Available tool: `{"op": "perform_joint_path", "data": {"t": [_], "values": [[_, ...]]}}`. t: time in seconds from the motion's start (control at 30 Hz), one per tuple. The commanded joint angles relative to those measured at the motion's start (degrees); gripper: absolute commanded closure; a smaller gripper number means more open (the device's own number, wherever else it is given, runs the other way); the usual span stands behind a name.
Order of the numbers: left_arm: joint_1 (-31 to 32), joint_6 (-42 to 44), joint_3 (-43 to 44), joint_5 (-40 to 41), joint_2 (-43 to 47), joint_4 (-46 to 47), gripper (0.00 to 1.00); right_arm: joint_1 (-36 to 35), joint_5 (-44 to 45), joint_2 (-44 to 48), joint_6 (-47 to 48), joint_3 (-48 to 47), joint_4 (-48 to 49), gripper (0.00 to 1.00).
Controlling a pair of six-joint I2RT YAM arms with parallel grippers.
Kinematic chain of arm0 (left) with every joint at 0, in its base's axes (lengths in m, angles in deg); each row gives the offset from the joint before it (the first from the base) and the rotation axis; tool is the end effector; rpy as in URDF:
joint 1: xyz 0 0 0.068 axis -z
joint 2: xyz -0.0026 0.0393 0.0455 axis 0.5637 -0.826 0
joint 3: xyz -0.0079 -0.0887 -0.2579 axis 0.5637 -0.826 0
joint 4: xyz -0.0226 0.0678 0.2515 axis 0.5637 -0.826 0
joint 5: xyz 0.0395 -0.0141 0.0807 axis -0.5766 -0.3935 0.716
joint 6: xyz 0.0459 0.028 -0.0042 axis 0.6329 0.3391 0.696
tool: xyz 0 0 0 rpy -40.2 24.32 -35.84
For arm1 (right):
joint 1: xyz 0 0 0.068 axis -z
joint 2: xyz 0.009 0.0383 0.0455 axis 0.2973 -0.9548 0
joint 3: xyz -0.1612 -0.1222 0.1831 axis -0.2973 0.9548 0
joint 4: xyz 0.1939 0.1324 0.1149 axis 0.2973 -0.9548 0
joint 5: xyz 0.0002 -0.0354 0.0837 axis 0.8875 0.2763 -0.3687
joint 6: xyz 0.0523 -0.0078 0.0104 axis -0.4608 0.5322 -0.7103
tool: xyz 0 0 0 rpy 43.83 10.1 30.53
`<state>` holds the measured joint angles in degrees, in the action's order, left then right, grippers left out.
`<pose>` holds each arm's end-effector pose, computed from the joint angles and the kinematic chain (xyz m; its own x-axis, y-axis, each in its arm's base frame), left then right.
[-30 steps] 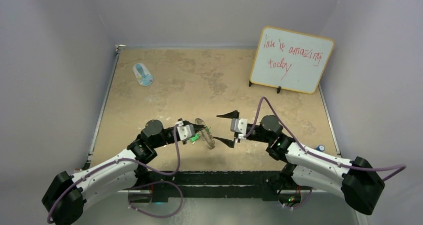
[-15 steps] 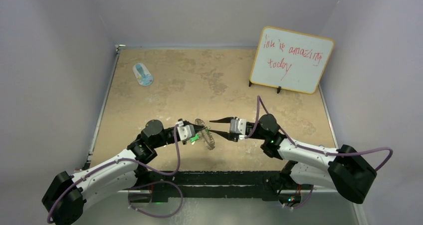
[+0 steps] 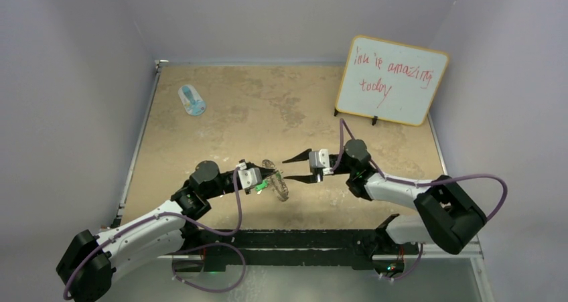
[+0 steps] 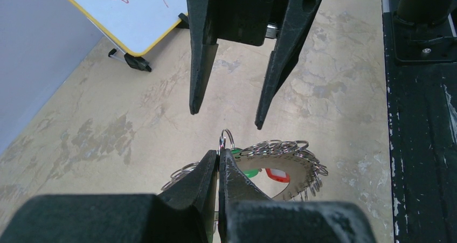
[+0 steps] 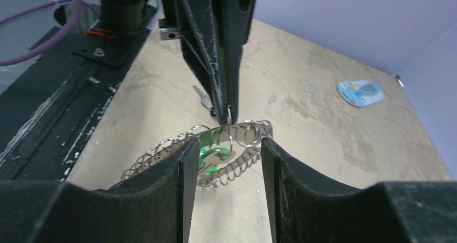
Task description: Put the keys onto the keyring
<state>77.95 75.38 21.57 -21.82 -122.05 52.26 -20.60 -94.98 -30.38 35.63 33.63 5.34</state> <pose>0.1200 -0.1363 0.2261 0.2123 0.1414 -0.9669 0.9151 0.3184 0.2475 0.1741 0.1725 0.2322 0.4396 0.1107 -0.8913 -0.8966 -0.0051 -0.4428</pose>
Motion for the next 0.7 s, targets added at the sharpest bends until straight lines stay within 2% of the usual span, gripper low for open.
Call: {"op": "perform_joint_path", "data": {"t": [0.0,0.3,0.47,0.67], "values": [[0.31,1.02,0.42,-1.12,0.72,3.09,1.00,0.18,-6.98,-2.77,0.15,-3.65,3.68,0.52],[0.33,1.47,0.48,-1.03,1.18,2.22,1.00,0.18,-6.79,-8.74,-6.87,-5.56,12.82,0.63],[0.31,1.60,0.66,-1.12,1.01,2.25,1.00,0.15,-7.43,-11.34,-9.88,-5.61,17.76,0.65],[0.31,1.96,0.93,-1.18,0.73,2.12,1.00,0.17,-8.20,-13.52,-11.26,-6.22,19.31,0.71]]}}
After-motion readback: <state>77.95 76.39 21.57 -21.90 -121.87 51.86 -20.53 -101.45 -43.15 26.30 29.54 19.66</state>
